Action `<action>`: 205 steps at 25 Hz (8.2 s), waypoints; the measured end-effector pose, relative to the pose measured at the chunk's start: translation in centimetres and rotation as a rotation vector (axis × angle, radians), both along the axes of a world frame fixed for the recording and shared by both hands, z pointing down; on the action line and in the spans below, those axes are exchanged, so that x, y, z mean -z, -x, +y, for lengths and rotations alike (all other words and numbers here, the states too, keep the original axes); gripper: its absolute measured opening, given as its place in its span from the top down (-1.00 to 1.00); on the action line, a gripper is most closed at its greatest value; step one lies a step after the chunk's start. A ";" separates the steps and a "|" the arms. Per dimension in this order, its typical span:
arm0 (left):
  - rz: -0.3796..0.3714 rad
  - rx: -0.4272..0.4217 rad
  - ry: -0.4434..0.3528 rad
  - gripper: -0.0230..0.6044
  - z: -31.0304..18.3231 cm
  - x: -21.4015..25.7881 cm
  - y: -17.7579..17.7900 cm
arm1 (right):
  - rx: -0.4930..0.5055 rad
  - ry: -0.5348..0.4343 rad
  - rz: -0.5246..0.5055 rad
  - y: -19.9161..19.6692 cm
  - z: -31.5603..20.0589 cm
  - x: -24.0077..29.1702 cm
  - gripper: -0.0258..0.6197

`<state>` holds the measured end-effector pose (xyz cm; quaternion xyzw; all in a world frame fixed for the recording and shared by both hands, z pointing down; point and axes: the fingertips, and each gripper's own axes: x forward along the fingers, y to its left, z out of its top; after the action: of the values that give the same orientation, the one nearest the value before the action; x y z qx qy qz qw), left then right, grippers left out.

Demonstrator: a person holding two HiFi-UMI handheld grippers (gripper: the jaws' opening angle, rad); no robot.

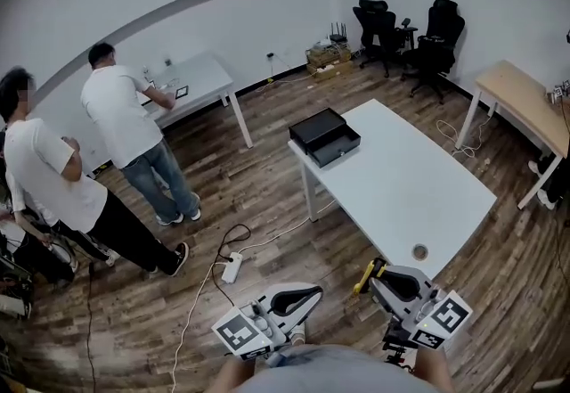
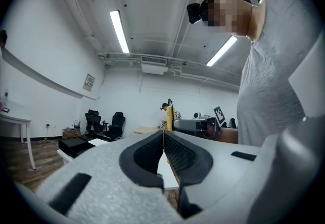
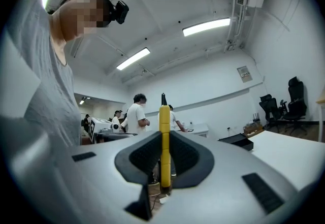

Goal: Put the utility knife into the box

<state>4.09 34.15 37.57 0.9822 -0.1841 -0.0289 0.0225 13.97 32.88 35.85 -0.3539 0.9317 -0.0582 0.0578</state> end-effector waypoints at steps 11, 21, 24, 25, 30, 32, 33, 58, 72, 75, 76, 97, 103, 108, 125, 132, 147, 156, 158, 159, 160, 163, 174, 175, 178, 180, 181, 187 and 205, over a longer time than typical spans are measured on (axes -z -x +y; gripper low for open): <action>0.043 -0.031 0.059 0.87 -8.0 1.3 5.9 | -0.002 -0.033 0.075 8.1 -7.4 0.6 0.77; 0.046 -0.034 0.028 0.87 -12.6 -1.4 11.0 | -0.024 -0.015 0.100 12.3 -11.0 -0.2 0.77; 0.052 -0.044 0.042 0.87 -13.3 -1.6 11.4 | -0.033 -0.012 0.106 12.9 -11.9 -0.3 0.77; 0.050 -0.052 0.051 0.87 -13.5 -1.6 11.4 | -0.036 -0.012 0.108 13.0 -12.2 -0.3 0.77; 0.042 -0.072 0.044 0.87 -14.9 -2.0 11.8 | -0.035 -0.011 0.103 13.9 -13.5 -0.1 0.77; 0.048 -0.078 0.047 0.87 -15.4 -2.0 11.6 | -0.038 -0.007 0.097 13.8 -14.0 -0.1 0.77; 0.050 -0.080 0.048 0.87 -15.8 -2.1 11.6 | -0.043 -0.004 0.095 13.7 -14.4 -0.2 0.77; -0.032 -0.157 0.090 0.87 -35.2 -0.9 3.4 | -0.070 -0.011 0.036 5.8 -35.2 1.3 0.76; -0.002 -0.137 0.044 0.87 -40.6 0.8 0.0 | -0.070 -0.072 0.050 1.8 -41.7 2.8 0.77; -0.009 -0.116 0.078 0.87 -41.1 0.5 0.4 | -0.069 -0.068 0.049 2.0 -42.1 2.6 0.77; -0.004 -0.116 0.076 0.87 -41.2 0.7 0.4 | -0.068 -0.067 0.055 2.1 -42.3 2.6 0.77; 0.024 -0.165 0.108 0.87 -43.0 0.2 1.2 | -0.057 -0.068 0.243 2.3 -47.1 2.0 0.77; 0.023 -0.183 0.110 0.87 -42.7 0.3 0.9 | 0.025 -0.074 0.359 2.9 -48.1 0.5 0.76; 0.015 -0.171 0.118 0.87 -42.8 0.1 1.4 | 0.077 -0.061 0.451 3.4 -48.5 -0.9 0.77; -0.022 -0.172 0.145 0.87 -43.7 -0.9 0.3 | 0.167 -0.022 0.645 2.2 -50.4 -4.4 0.77; -0.013 -0.156 0.155 0.87 -44.4 -1.2 0.4 | 0.202 -0.008 0.729 2.5 -52.1 -6.6 0.77; -0.017 -0.146 0.153 0.87 -44.8 -1.7 0.8 | 0.221 0.013 0.910 1.5 -54.0 -11.9 0.76; -0.021 -0.142 0.158 0.87 -44.7 -1.9 0.9 | 0.237 -0.017 1.027 1.7 -54.5 -14.2 0.77; -0.021 -0.141 0.159 0.87 -44.7 -1.9 0.9 | 0.243 -0.022 1.050 1.9 -54.6 -14.7 0.76; -0.022 -0.140 0.159 0.87 -44.7 -2.0 1.0 | 0.246 -0.023 1.060 2.0 -54.7 -15.1 0.77; -0.022 -0.140 0.159 0.87 -44.7 -2.0 1.1 | 0.249 -0.024 1.070 2.1 -54.8 -15.4 0.77; -0.018 -0.136 0.162 0.87 -44.7 -2.0 1.1 | 0.258 -0.030 1.102 2.3 -55.1 -16.2 0.77; -0.023 -0.133 0.165 0.87 -45.0 -2.4 1.0 | 0.312 -0.024 1.192 2.3 -56.0 -19.2 0.77; -0.030 -0.137 0.156 0.87 -45.0 -2.5 1.0 | 0.318 -0.020 1.202 2.2 -56.1 -19.5 0.77; -0.039 -0.139 0.148 0.87 -45.2 -2.7 1.1 | 0.339 -0.011 1.234 2.1 -56.3 -20.7 0.77; -0.050 -0.143 0.136 0.87 -45.2 -2.9 1.1 | 0.354 -0.008 1.250 2.0 -56.4 -21.3 0.77; -0.057 -0.147 0.129 0.87 -45.2 -3.1 1.1 | 0.360 -0.008 1.257 2.0 -56.5 -21.5 0.77; -0.074 -0.156 0.127 0.87 -45.3 -3.8 0.6 | 0.394 -0.016 1.295 1.7 -56.9 -22.9 0.76; -0.100 -0.173 0.151 0.87 -45.6 -4.8 0.0 | 0.491 -0.007 1.420 1.2 -58.1 -28.2 0.77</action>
<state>4.10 -11.49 42.36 0.9902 -0.1013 0.0361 0.0896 12.81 -25.19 64.03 -0.0883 0.7974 0.1760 -0.5704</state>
